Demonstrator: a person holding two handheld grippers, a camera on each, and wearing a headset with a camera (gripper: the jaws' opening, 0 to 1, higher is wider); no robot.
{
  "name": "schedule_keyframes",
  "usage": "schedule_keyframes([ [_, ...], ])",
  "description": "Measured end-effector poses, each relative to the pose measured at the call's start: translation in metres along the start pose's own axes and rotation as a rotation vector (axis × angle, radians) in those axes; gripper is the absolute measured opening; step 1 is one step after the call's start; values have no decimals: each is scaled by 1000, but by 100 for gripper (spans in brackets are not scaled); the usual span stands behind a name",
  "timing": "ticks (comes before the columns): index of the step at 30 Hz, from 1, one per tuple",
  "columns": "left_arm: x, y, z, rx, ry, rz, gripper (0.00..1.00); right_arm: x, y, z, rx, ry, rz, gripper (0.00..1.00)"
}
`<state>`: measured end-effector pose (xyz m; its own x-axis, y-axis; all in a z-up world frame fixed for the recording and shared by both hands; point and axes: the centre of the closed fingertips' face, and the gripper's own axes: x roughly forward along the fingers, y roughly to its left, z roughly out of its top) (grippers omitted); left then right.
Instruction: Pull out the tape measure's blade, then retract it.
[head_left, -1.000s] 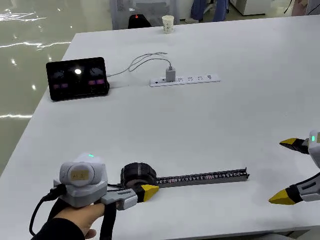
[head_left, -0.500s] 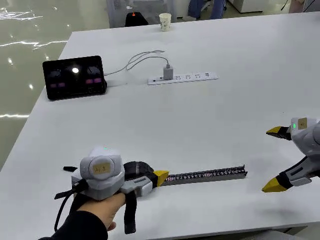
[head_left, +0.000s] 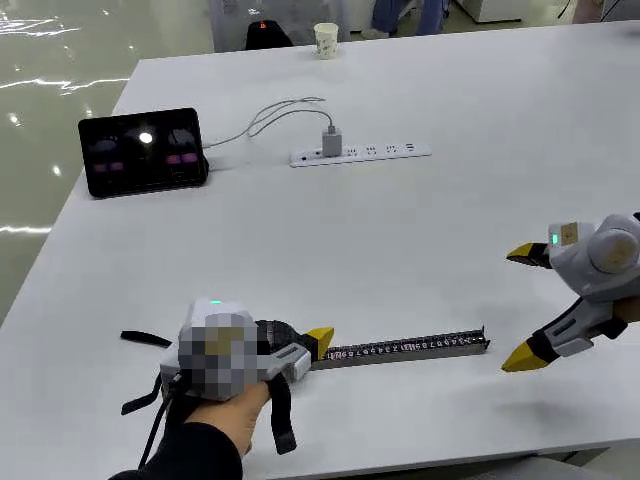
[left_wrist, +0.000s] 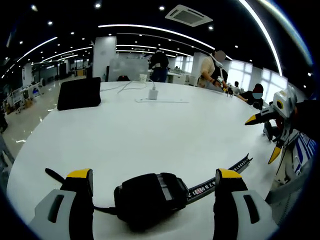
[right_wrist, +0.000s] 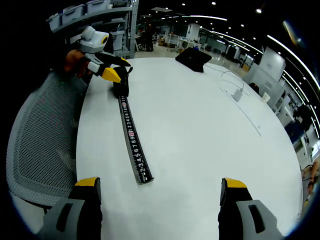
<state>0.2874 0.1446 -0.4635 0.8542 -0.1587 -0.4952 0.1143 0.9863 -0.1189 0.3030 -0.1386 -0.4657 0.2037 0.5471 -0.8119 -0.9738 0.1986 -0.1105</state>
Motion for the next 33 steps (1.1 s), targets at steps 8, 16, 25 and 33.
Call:
schedule_keyframes([
  [8,4,1,0,-37,-54,17,99,11,2,1,-24,21,31,99],
  [16,6,8,-6,5,-77,36,99,25,6,-1,-62,45,73,98],
  [25,10,4,-10,38,-70,13,99,35,10,-5,-149,90,131,81],
  [33,10,4,-8,29,-83,7,99,40,20,-13,-183,121,194,56],
])
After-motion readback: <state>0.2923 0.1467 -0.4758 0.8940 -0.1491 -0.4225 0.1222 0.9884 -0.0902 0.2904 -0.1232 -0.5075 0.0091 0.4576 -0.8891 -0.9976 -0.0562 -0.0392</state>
